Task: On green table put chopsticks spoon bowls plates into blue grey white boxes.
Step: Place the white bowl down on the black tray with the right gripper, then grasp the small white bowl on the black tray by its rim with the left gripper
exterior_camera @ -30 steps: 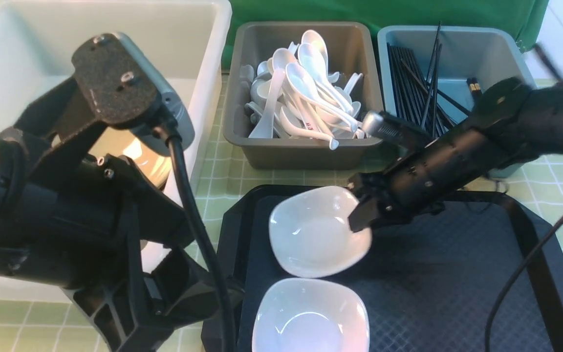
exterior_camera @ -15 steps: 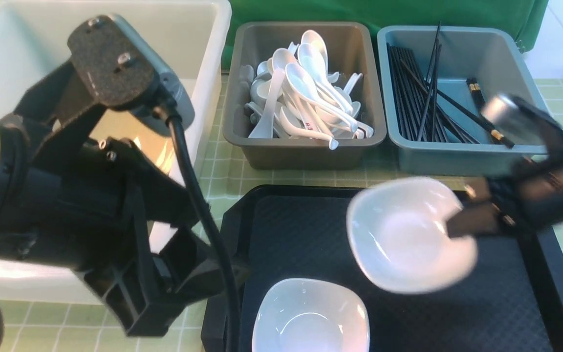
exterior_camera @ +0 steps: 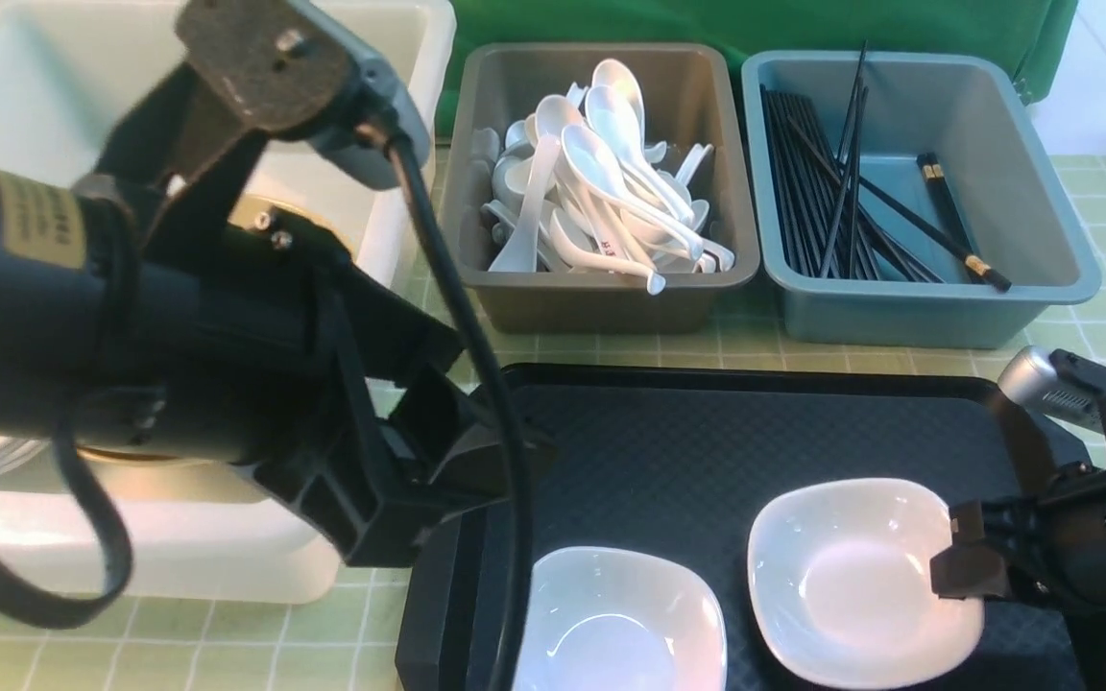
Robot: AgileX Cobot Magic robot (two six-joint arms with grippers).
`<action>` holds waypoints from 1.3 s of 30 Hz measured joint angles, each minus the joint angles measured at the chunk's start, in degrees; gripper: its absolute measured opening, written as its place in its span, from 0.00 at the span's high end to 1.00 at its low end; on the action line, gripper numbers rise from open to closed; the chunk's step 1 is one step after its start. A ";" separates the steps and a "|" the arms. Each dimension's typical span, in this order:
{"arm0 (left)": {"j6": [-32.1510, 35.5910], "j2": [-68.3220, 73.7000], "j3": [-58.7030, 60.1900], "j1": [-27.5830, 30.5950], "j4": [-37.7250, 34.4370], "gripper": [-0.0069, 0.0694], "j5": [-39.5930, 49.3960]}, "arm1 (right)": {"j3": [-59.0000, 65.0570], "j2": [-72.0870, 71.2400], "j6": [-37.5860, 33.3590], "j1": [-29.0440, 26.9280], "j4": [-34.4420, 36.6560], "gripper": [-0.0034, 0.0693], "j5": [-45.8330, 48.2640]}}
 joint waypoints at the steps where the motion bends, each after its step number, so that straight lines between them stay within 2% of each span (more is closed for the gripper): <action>1: 0.00 0.39 0.00 0.00 -0.13 0.23 -0.06 | 0.00 0.00 -0.13 0.00 0.00 0.74 0.00; 3: 0.00 0.87 0.00 0.00 -0.17 0.23 -0.06 | 0.00 0.00 -0.50 0.00 -0.06 0.62 0.00; 5: 0.00 1.05 0.00 0.00 -0.11 0.23 -0.23 | 0.00 0.00 -0.50 0.00 -0.18 0.56 0.00; 7: 0.00 1.18 0.00 0.00 0.09 0.23 -0.80 | 0.00 -0.11 -0.54 0.00 -0.30 0.41 0.00; 8: 0.00 1.18 0.00 0.00 0.09 0.23 -0.89 | 0.00 -0.12 -0.54 0.00 -0.31 0.37 0.00; 9: 0.00 1.23 0.00 0.00 0.16 0.23 -1.24 | 0.00 -1.00 -0.54 0.00 -0.94 0.28 0.00; 12: 0.00 1.36 0.00 0.00 0.16 0.23 -1.43 | 0.00 -3.62 -0.54 0.00 -2.16 0.16 0.00; 15: 0.00 1.85 0.00 0.00 0.16 0.23 -1.50 | 0.00 -8.42 -0.54 0.00 -2.81 0.10 0.00; 19: 0.00 3.30 0.00 0.00 0.03 0.23 -1.66 | -0.29 -14.76 -1.89 0.00 -3.21 0.10 1.24; 21: 0.00 5.28 0.00 0.00 -0.27 0.23 -1.93 | -2.32 -19.77 -6.62 -0.11 -3.72 0.12 6.72; 24: 0.00 8.65 0.00 0.00 -1.26 0.23 -2.15 | -6.52 -23.11 -9.77 -0.11 -5.63 0.16 17.77; 29: 0.00 17.63 0.00 0.00 -3.62 0.23 -4.41 | -12.11 -25.87 -9.68 -0.11 -9.46 0.21 31.30; 33: 0.00 26.85 -2.83 0.00 -5.92 0.23 -3.66 | -13.05 -28.56 -8.97 -0.11 -10.92 0.22 33.82; 39: 0.00 38.02 -14.22 0.00 -7.47 0.23 2.03 | -13.11 -32.89 -6.51 1.74 -16.46 0.22 34.00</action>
